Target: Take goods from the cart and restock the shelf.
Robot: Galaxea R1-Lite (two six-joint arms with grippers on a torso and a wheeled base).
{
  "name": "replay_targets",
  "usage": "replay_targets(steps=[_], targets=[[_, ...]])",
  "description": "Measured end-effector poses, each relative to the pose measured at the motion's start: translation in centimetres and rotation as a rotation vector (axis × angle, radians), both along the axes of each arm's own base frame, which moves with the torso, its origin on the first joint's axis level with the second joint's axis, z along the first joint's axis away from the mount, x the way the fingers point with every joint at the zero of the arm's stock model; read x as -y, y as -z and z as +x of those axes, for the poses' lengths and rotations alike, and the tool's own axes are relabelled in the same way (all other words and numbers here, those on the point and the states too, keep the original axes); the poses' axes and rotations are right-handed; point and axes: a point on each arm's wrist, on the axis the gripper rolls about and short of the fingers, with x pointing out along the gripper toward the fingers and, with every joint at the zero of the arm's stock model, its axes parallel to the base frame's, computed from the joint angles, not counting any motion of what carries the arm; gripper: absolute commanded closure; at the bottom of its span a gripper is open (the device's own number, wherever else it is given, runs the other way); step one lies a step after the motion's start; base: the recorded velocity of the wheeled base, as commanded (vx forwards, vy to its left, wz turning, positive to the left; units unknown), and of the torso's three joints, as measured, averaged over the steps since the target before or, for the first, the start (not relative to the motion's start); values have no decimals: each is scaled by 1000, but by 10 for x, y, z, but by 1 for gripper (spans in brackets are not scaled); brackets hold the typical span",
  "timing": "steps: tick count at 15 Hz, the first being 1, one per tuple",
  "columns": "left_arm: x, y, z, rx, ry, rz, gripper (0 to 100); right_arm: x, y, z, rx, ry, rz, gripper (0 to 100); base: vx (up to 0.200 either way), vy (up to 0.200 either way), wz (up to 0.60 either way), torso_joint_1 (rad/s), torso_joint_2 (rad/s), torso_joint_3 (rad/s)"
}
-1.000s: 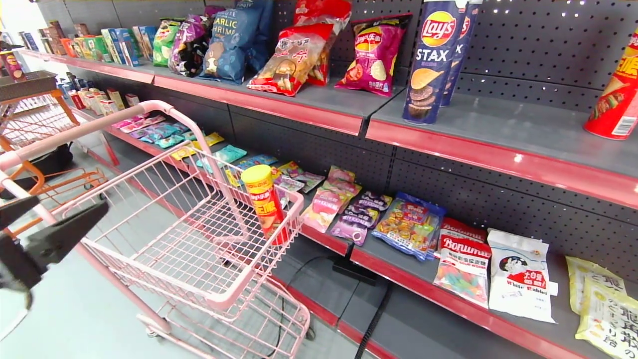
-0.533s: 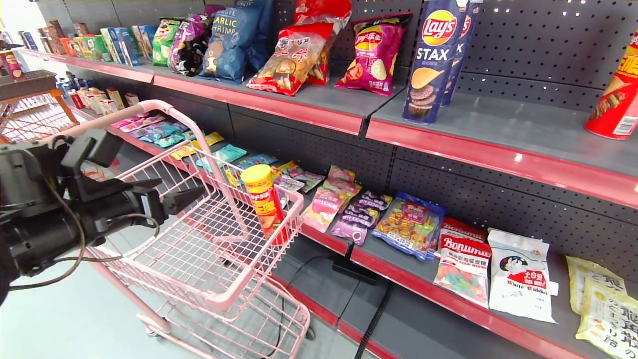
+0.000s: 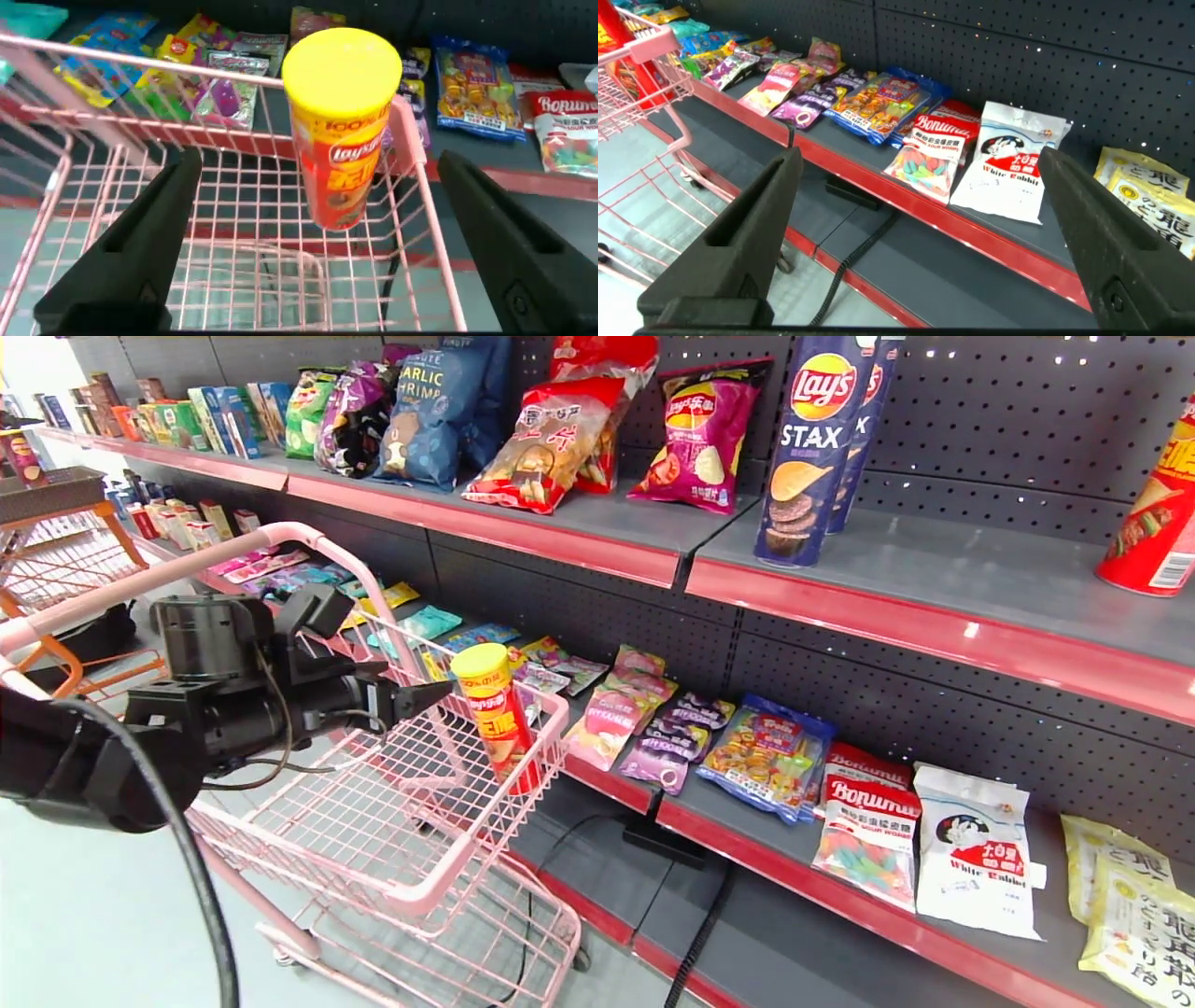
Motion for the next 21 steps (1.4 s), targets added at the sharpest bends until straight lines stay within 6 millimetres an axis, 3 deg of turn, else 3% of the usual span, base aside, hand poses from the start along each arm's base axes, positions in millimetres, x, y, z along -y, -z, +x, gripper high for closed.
replay_targets(steps=[5,15,16,21], targets=[[24,21,32,-20,58,6,0,0,0,0,0,0,-1,0,0,0,0,0,0,0],[36,50,61,-34,85,7,0,0,0,0,0,0,0,0,0,0,0,0,0,0],[39,53,62,-38,91,8,100,0,0,0,0,0,0,0,0,0,0,0,0,0],[44,62,67,-26,95,8,100,0,0,0,0,0,0,0,0,0,0,0,0,0]])
